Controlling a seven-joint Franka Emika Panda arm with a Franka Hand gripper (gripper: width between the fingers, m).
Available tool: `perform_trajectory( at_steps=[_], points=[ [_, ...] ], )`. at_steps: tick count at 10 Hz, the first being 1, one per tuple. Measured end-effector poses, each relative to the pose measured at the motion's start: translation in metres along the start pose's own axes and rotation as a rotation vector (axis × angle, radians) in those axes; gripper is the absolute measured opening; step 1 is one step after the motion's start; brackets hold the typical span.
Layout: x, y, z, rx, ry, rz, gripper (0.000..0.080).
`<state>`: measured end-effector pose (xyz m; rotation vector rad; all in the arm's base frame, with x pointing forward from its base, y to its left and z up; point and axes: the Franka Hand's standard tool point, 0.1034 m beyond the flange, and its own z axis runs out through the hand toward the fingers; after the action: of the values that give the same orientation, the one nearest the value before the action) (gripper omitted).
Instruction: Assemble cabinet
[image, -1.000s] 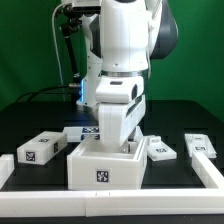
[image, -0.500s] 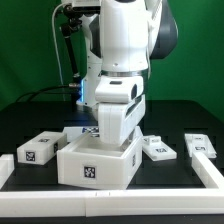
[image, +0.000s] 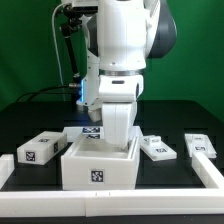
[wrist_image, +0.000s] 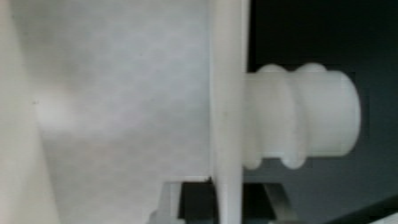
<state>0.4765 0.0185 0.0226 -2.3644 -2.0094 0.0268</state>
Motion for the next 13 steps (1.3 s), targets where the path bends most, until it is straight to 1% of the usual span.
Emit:
perform_trajectory(
  at_steps=[1, 2, 6, 7, 9, 12, 13],
  points=[
    [0.004, 0.004, -0.001, -0.006, -0.008, -0.072, 0.0037],
    [0.009, 0.004, 0.000, -0.015, -0.016, -0.123, 0.0037],
    [0.008, 0.004, 0.001, -0.015, -0.016, -0.120, 0.0037],
    [0.016, 0.002, 0.002, -0.014, -0.011, -0.129, 0.0037],
    [0.039, 0.001, 0.003, -0.012, -0.004, -0.160, 0.0037],
    [0.065, -0.003, 0.004, -0.018, 0.010, -0.175, 0.0037],
    [0.073, -0.002, 0.003, -0.020, 0.012, -0.168, 0.0037]
  ],
)
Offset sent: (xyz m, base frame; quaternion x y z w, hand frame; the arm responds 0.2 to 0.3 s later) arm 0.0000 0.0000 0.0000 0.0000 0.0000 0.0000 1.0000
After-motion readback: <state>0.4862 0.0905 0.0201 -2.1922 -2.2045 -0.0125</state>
